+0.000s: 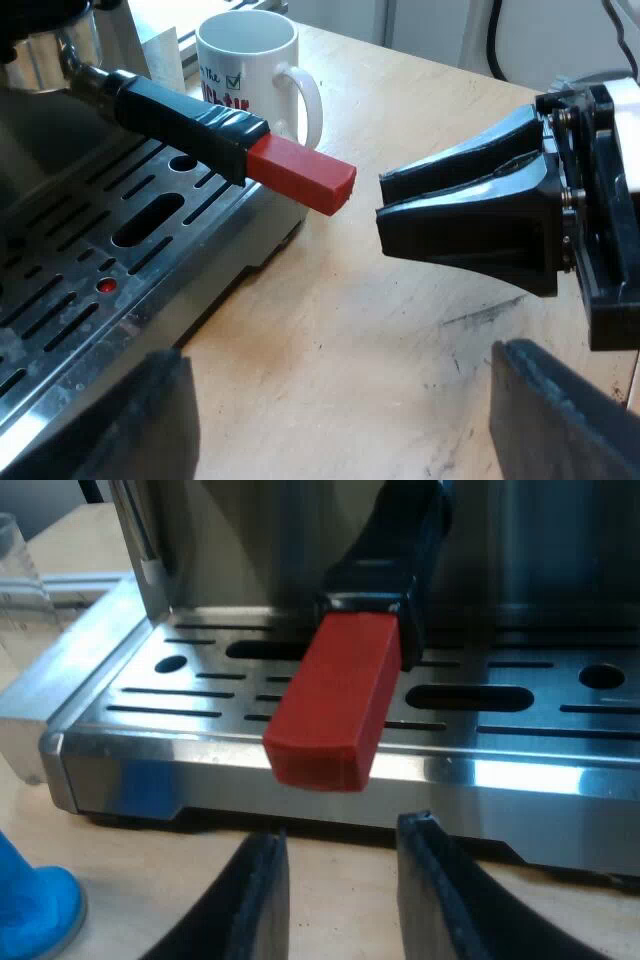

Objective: Grind coffee beans and then tamp

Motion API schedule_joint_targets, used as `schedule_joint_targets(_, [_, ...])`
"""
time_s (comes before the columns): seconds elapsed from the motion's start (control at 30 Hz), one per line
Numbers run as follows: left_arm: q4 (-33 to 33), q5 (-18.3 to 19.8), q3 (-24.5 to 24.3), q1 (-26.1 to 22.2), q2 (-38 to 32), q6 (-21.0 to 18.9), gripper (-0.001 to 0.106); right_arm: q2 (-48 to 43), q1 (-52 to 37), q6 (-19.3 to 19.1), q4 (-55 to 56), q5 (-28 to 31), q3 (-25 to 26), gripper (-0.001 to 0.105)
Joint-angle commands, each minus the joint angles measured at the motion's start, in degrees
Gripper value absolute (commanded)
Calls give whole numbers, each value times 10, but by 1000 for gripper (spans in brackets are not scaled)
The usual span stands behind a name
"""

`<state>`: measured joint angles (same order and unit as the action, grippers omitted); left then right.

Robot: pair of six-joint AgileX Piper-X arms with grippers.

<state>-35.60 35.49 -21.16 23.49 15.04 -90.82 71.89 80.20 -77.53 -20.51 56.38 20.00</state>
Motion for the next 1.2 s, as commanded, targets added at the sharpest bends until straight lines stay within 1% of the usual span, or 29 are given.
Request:
schedule_joint_targets(0.03, [7,8,0,2,-1,3,64,0,0,-2,-16,4,1,29])
schedule_joint_targets(0.17, [7,8,0,2,-1,3,64,0,0,-3,-16,4,1,29])
schedule_joint_targets(0.23, [7,8,0,2,-1,3,64,0,0,-11,-16,4,1,29])
schedule_joint_targets(0.5, [7,8,0,2,-1,3,64,0,0,-11,-16,4,1,29])
schedule_joint_targets(0.7, [7,8,0,2,-1,3,64,0,-5,-11,-16,25,1,29])
schedule_joint_targets(0.8, [7,8,0,2,-1,3,64,0,-17,-11,-16,14,1,29])
schedule_joint_targets(0.93, [7,8,0,2,-1,3,64,0,-34,-11,-18,-30,1,29])
schedule_joint_targets(1.2, [7,8,0,2,-1,3,64,0,-35,-25,-22,-29,1,29])
